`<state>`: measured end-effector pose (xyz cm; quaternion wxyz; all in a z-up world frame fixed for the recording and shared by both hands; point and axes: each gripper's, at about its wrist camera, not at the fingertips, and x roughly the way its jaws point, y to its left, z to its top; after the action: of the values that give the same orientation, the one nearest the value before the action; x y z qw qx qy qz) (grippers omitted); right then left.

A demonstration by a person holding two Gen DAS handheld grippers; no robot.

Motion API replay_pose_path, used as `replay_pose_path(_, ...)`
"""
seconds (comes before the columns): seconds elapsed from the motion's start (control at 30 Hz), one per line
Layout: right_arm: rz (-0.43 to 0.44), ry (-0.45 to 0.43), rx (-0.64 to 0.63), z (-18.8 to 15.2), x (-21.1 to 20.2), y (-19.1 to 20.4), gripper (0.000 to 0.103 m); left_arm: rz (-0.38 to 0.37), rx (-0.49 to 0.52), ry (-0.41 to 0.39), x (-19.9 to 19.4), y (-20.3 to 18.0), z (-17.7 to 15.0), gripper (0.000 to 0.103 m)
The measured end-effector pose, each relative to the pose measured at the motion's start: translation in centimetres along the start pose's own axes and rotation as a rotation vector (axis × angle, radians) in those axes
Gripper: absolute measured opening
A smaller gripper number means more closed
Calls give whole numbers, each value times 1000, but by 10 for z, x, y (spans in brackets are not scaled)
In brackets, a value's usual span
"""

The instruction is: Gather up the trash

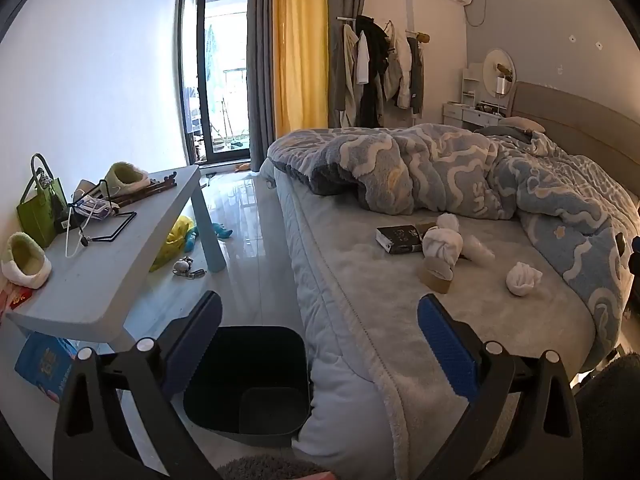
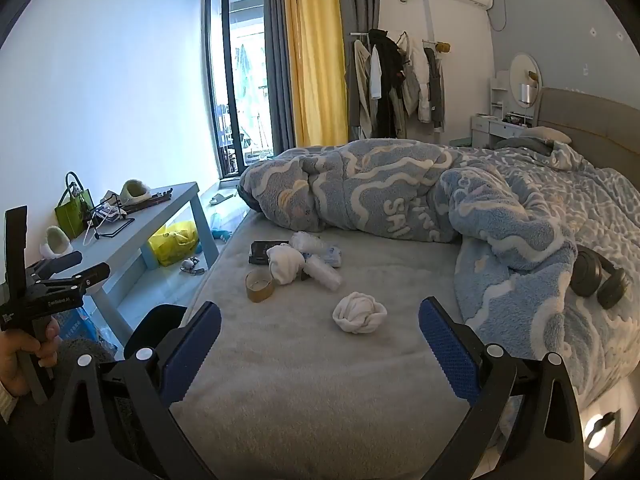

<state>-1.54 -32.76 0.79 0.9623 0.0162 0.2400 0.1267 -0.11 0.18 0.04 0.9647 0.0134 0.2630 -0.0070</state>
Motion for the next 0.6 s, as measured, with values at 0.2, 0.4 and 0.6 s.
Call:
replay_pose_path(0.2,0,0,2,0,0,-1,100,-1,3,2,1,-1,0,100)
replay_pose_path(0.4,1,0,2,0,0,-1,100,-1,2,2,1,0,0,100)
replay_pose_path(0.6,1,0,4,0,0,-1,100,0,4,2,1,-1,0,100)
